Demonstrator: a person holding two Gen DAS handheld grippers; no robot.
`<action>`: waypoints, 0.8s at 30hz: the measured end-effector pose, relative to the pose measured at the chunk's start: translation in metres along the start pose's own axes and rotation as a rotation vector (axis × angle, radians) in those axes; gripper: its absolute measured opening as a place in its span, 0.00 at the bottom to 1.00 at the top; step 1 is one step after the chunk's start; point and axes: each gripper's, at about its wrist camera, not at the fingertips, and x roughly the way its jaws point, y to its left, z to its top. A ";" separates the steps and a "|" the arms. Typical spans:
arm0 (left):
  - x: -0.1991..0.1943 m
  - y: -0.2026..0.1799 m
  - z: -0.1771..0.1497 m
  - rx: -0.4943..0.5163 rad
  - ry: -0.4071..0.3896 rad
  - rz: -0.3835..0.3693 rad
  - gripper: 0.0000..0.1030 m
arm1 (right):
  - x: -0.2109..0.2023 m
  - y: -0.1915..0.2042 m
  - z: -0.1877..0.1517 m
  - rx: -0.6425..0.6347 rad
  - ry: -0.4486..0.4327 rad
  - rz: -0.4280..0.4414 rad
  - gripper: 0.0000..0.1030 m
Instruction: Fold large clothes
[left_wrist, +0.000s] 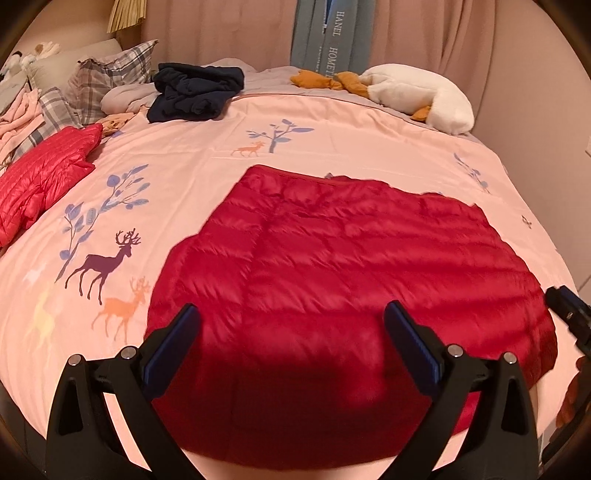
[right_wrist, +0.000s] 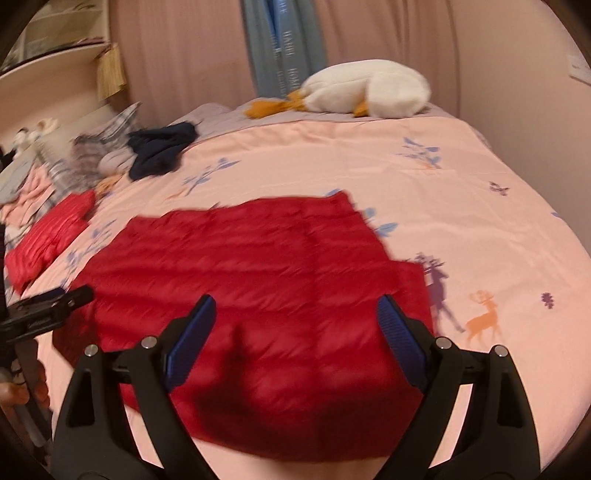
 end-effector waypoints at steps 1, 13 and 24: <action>-0.001 -0.002 -0.003 0.004 0.000 -0.004 0.98 | 0.002 0.004 -0.003 -0.010 0.005 0.000 0.87; 0.006 -0.001 -0.028 0.013 0.049 0.002 0.98 | 0.014 -0.024 -0.024 0.048 0.071 -0.077 0.87; -0.007 0.017 -0.031 -0.019 0.024 0.041 0.98 | -0.006 -0.064 -0.029 0.144 0.045 -0.156 0.87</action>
